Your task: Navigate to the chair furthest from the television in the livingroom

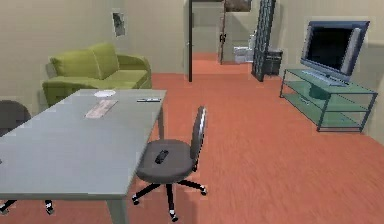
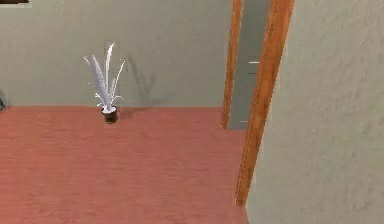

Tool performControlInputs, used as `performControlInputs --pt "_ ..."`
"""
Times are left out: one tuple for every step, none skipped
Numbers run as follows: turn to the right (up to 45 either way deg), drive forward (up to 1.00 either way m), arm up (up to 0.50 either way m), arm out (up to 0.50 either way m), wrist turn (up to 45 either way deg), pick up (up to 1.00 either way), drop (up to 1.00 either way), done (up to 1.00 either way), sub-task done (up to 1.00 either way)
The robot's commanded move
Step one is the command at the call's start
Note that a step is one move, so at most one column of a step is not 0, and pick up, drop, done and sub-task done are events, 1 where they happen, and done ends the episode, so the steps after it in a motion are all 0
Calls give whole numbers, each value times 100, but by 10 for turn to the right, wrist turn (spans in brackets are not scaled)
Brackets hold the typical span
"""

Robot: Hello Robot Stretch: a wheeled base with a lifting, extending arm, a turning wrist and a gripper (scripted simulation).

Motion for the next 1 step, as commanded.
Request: performControlInputs --pt "-450 0 0 0 0 0 0 0 0"
